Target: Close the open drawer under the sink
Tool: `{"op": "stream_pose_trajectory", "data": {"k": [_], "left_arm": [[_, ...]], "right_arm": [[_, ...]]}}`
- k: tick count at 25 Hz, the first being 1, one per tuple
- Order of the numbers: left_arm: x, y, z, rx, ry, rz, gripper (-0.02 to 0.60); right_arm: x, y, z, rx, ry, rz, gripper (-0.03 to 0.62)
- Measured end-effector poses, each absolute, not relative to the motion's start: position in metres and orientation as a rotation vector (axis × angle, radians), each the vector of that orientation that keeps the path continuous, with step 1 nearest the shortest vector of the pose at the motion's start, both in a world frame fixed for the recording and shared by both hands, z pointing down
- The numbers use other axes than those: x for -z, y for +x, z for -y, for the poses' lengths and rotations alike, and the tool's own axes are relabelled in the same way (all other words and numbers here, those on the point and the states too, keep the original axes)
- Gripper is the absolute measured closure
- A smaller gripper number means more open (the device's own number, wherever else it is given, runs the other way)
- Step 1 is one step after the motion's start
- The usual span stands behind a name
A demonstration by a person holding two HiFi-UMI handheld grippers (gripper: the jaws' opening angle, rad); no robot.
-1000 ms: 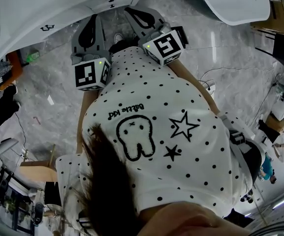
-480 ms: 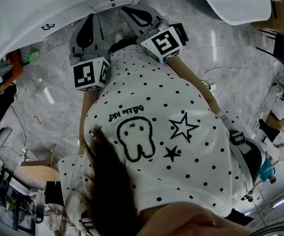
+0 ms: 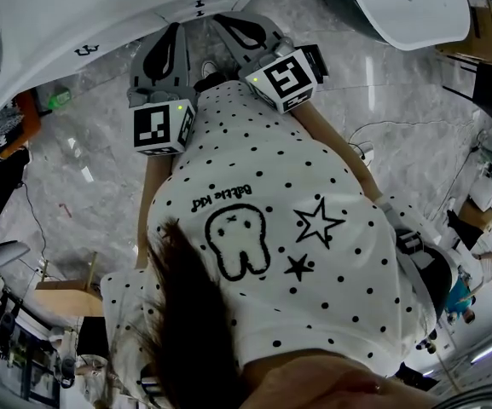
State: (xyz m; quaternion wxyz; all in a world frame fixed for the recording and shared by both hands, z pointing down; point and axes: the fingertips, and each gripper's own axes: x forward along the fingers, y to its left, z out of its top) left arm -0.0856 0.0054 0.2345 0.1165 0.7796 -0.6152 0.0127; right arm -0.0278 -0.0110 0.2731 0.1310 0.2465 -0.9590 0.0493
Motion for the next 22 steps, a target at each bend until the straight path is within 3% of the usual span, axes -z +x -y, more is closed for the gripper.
{"op": "stream_pose_trajectory", "data": {"k": [22], "left_arm": [[-0.227,-0.090,0.001,0.009,2.284,1.799,0.578]], "right_arm": [[-0.270,-0.028,0.020,-0.136,0.727,2.766,0.580]]}}
